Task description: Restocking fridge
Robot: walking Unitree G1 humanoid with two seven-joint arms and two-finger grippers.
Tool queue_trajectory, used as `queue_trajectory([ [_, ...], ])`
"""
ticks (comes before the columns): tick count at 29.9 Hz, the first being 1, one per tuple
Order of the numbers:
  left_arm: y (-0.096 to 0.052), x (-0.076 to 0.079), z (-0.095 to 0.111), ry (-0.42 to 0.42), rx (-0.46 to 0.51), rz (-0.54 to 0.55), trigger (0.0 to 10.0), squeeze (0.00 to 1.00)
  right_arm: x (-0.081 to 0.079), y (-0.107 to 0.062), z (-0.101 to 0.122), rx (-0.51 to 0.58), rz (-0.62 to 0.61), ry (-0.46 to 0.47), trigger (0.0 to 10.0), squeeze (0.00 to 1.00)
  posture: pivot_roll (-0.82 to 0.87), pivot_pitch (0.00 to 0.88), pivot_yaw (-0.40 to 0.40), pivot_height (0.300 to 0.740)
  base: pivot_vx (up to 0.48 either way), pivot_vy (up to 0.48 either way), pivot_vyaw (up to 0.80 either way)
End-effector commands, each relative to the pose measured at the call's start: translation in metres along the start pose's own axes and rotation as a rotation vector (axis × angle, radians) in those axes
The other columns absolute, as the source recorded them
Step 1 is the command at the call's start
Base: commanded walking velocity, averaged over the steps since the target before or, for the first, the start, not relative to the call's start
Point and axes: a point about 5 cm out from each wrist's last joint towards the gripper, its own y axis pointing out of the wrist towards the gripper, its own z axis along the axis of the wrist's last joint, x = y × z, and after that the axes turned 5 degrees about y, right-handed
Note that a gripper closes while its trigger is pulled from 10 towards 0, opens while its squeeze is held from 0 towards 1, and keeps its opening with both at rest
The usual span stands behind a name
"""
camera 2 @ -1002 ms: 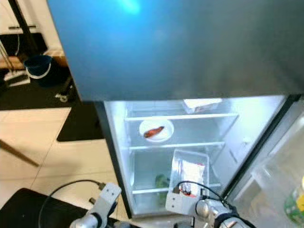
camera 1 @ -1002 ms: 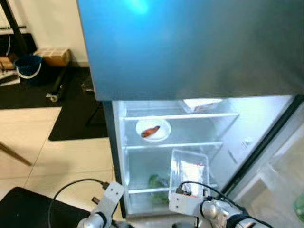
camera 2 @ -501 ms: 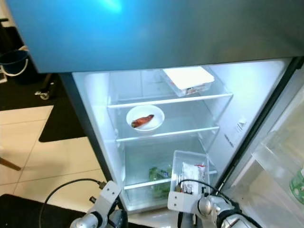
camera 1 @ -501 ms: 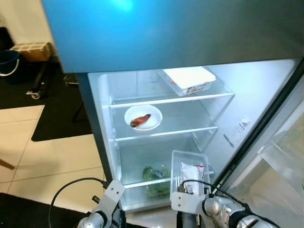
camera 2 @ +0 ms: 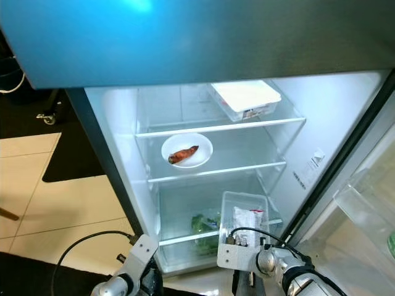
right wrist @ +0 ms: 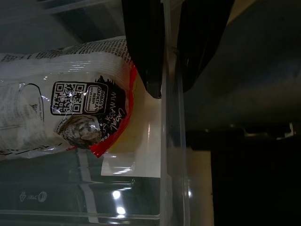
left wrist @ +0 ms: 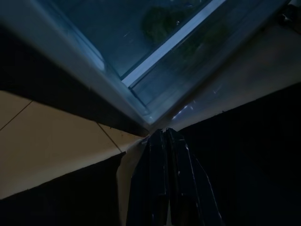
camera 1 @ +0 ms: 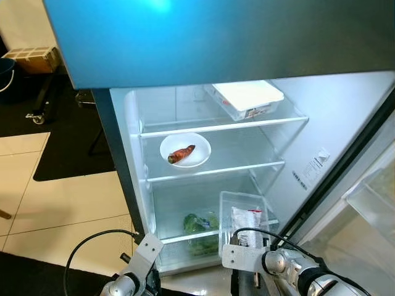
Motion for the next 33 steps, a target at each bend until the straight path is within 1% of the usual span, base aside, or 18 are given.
queue_trajectory([
  [1, -0.002, 0.001, -0.005, 0.014, -0.015, -0.007, 10.0, 0.0, 0.011, -0.003, 0.003, 0.017, -0.021, -0.012, 10.0, 0.0, -0.05, 0.0, -0.036, 0.557, 0.0, 0.0, 0.0],
  [7, -0.002, 0.001, -0.004, 0.017, -0.011, -0.009, 10.0, 0.0, 0.017, -0.007, 0.004, 0.044, 0.01, -0.038, 10.0, 0.0, -0.05, 0.0, -0.035, 0.557, 0.0, 0.0, 0.0],
  [10, -0.002, 0.0, -0.003, 0.021, -0.008, -0.007, 10.0, 0.0, 0.025, -0.014, 0.003, 0.063, 0.054, -0.066, 10.0, 0.0, -0.05, 0.0, -0.035, 0.557, 0.0, 0.0, 0.0],
  [11, -0.002, 0.0, -0.003, 0.021, -0.008, -0.007, 10.0, 0.0, 0.025, -0.014, 0.003, 0.063, 0.054, -0.066, 10.0, 0.0, -0.05, 0.0, -0.035, 0.557, 0.0, 0.0, 0.0],
  [14, -0.002, -0.001, -0.004, 0.024, -0.009, -0.005, 10.0, 0.0, 0.03, -0.021, -0.003, 0.057, 0.119, -0.1, 10.0, 0.0, -0.06, 0.0, -0.032, 0.557, 0.0, 0.0, 0.0],
  [18, -0.002, -0.001, -0.004, 0.026, -0.01, -0.005, 10.0, 0.0, 0.035, -0.028, -0.008, 0.049, 0.144, -0.125, 10.0, 0.0, -0.06, 0.0, -0.031, 0.557, 0.0, 0.0, 0.0],
  [22, -0.003, -0.002, -0.004, 0.033, -0.011, -0.009, 10.0, 0.0, 0.045, -0.044, -0.012, 0.066, 0.201, -0.155, 10.0, 0.0, -0.06, 0.0, -0.028, 0.557, 0.0, 0.0, 0.0],
  [23, -0.003, -0.002, -0.004, 0.033, -0.011, -0.009, 10.0, 0.0, 0.045, -0.044, -0.012, 0.066, 0.201, -0.155, 10.0, 0.0, -0.06, 0.0, -0.028, 0.557, 0.0, 0.0, 0.0],
  [26, -0.003, -0.003, -0.004, 0.037, -0.011, -0.009, 10.0, 0.0, 0.055, -0.057, -0.008, 0.092, 0.205, -0.178, 10.0, 0.0, -0.06, 0.0, -0.024, 0.557, 0.0, 0.0, 0.0],
  [27, -0.003, -0.003, -0.004, 0.037, -0.011, -0.009, 10.0, 0.0, 0.055, -0.057, -0.008, 0.092, 0.205, -0.178, 10.0, 0.0, -0.06, 0.0, -0.024, 0.557, 0.0, 0.0, 0.0],
  [28, -0.003, -0.003, -0.004, 0.038, -0.011, -0.008, 10.0, 0.0, 0.059, -0.064, -0.005, 0.103, 0.206, -0.189, 10.0, 0.0, -0.06, 0.0, -0.024, 0.557, 0.0, 0.0, 0.0],
  [29, -0.003, -0.003, -0.004, 0.038, -0.011, -0.008, 10.0, 0.0, 0.059, -0.064, -0.005, 0.103, 0.206, -0.189, 10.0, 0.0, -0.06, 0.0, -0.024, 0.557, 0.0, 0.0, 0.0],
  [31, -0.003, -0.003, -0.004, 0.038, -0.012, -0.009, 10.0, 0.0, 0.064, -0.073, 0.0, 0.117, 0.203, -0.2, 10.0, 0.0, -0.06, 0.0, -0.024, 0.557, 0.0, 0.0, 0.0],
  [32, -0.003, -0.003, -0.004, 0.038, -0.012, -0.009, 10.0, 0.0, 0.064, -0.073, 0.0, 0.117, 0.203, -0.2, 10.0, 0.0, -0.06, 0.0, -0.024, 0.557, 0.0, 0.0, 0.0],
  [33, -0.003, -0.003, -0.004, 0.038, -0.012, -0.009, 10.0, 0.0, 0.067, -0.076, 0.003, 0.124, 0.202, -0.203, 10.0, 0.0, -0.06, 0.0, -0.022, 0.557, 0.0, 0.0, 0.0],
])
